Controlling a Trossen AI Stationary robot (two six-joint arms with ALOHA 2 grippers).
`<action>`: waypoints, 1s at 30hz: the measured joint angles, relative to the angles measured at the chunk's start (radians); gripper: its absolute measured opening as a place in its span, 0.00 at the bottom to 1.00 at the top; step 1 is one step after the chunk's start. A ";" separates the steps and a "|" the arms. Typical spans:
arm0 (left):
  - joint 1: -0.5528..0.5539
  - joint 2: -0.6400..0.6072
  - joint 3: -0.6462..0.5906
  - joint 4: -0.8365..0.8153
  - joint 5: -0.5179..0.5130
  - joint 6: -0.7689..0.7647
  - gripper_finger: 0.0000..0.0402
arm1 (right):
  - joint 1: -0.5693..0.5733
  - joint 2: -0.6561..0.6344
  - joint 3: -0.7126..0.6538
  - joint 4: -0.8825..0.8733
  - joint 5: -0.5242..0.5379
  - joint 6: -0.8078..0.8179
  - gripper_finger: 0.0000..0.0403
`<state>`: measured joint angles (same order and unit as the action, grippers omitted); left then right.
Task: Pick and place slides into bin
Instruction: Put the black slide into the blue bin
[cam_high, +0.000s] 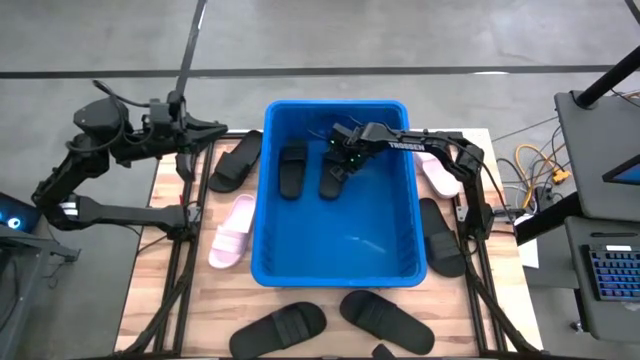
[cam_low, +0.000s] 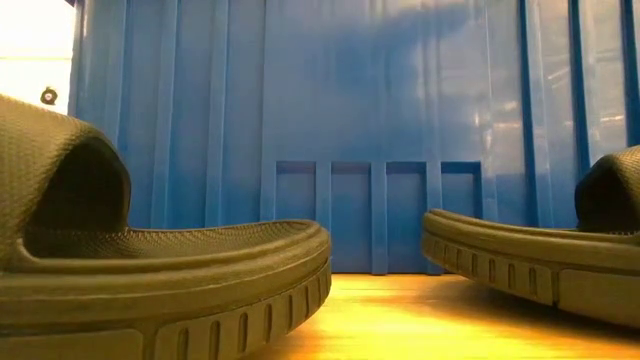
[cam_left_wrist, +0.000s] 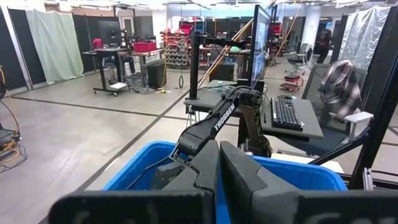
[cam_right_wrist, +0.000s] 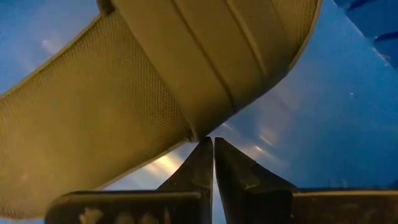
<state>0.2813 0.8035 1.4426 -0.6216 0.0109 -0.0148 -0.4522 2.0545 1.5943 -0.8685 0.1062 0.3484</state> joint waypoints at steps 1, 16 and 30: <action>0.000 0.001 -0.002 0.000 0.000 0.000 0.00 | 0.000 0.002 -0.002 0.011 -0.003 0.007 0.02; 0.000 -0.006 -0.044 0.011 -0.016 -0.003 0.00 | 0.025 -0.004 0.037 0.143 -0.075 0.044 0.02; 0.000 -0.006 -0.044 0.011 -0.016 -0.004 0.00 | 0.005 0.014 0.021 0.109 0.161 0.220 0.02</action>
<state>0.2813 0.7975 1.3983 -0.6106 -0.0055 -0.0189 -0.4477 2.0684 1.6154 -0.7600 0.2668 0.5687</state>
